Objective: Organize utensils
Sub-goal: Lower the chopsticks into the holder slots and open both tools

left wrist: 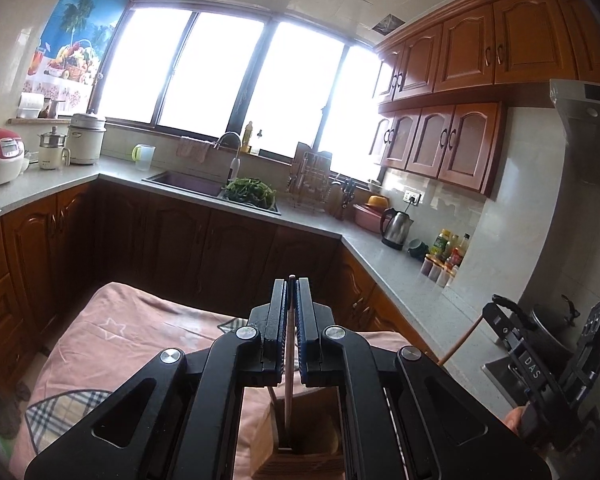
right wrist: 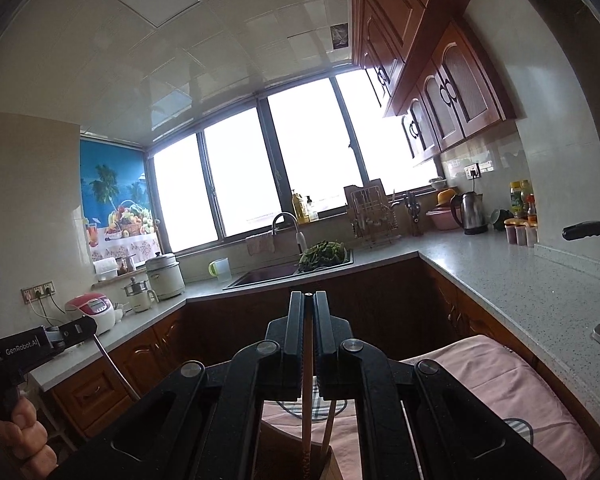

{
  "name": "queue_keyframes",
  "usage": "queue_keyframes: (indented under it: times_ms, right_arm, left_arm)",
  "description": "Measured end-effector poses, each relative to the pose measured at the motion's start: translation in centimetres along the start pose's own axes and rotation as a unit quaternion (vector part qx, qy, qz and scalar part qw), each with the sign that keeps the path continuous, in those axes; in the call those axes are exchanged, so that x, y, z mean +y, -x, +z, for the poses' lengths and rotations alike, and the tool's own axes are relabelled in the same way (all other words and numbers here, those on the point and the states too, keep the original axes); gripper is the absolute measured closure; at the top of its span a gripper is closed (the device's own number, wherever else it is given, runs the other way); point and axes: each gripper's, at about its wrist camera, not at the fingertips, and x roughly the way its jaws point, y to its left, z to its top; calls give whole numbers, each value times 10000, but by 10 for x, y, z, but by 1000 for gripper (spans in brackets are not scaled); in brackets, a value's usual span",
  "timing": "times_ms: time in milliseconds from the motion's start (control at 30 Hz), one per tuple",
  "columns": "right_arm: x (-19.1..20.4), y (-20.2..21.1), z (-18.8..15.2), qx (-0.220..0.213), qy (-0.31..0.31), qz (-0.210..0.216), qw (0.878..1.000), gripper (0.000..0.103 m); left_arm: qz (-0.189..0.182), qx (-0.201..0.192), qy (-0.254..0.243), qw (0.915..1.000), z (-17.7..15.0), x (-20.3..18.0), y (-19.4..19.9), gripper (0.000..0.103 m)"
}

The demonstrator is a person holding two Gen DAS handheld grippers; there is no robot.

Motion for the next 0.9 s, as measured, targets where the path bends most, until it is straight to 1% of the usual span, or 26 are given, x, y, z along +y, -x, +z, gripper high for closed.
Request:
queue_keyframes:
  times_ms: [67,233,400,600,633,733,800,833,900]
  right_arm:
    - [-5,-6,-11,50,-34,-43,10000,99]
    - [-16,-18,-37,272,-184,-165,9993,99]
    - [-25,-27,-52,463,-310,-224,9982,99]
    - [-25,-40,-63,803,-339,-209,9960,98]
    - [-25,-41,-65,844,-336,-209,9956,98]
    - [-27,-41,-66,881,-375,-250,9951,98]
    - [-30,-43,-66,964,-470,-217,9940,97]
    - [-31,-43,-65,980,-498,-192,9938,93]
    - [-31,-43,-66,1001,-524,-167,9935,93]
  left_arm:
    - [80,-13,46,10000,-10,4,-9,99]
    - [206,271,176,9993,-37,15,-34,99]
    - [242,492,361,9978,-56,24,-53,99]
    - [266,702,272,9968,-67,22,-69,98]
    - [231,734,248,9967,-68,21,-71,98]
    - [285,745,106,9968,-68,17,-71,98]
    - [266,782,113,9965,-67,18,-72,98]
    - [251,793,126,9965,-66,19,-72,98]
    - [257,821,124,9962,-65,20,-72,97]
